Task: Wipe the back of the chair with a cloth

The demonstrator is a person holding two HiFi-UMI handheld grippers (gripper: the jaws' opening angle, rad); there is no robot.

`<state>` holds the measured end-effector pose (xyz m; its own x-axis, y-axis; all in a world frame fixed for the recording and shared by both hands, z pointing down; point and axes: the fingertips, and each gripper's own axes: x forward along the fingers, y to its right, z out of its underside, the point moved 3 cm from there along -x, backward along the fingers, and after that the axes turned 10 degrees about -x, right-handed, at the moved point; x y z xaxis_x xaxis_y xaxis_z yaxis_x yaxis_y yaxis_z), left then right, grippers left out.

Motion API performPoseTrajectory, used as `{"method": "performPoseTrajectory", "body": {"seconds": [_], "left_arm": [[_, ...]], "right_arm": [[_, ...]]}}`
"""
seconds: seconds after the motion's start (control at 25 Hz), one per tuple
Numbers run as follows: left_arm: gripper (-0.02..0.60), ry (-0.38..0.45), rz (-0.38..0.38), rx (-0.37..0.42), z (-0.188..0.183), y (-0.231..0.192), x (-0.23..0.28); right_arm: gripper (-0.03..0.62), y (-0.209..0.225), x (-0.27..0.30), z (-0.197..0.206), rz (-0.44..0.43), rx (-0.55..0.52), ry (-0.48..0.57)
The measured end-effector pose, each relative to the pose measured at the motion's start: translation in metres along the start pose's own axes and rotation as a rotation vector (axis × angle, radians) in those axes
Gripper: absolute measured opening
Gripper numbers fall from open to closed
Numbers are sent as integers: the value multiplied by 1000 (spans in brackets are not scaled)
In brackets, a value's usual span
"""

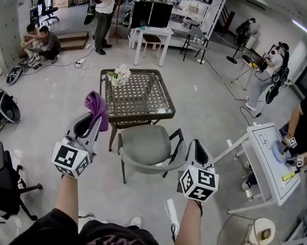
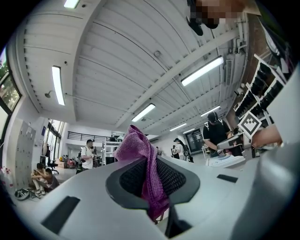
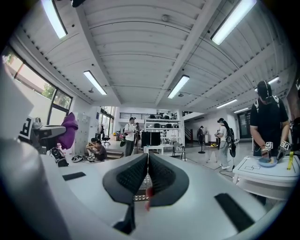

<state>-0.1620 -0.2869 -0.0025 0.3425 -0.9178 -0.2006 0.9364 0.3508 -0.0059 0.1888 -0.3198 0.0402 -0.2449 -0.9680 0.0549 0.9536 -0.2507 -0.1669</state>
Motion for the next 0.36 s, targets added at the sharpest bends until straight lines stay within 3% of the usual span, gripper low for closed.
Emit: {"method": "performPoseTrajectory", "body": {"seconds": [0.36], "left_arm": [[71, -1, 11, 43, -9, 2, -9]], "right_arm": [[26, -10, -2, -17, -1, -35, 33]]}}
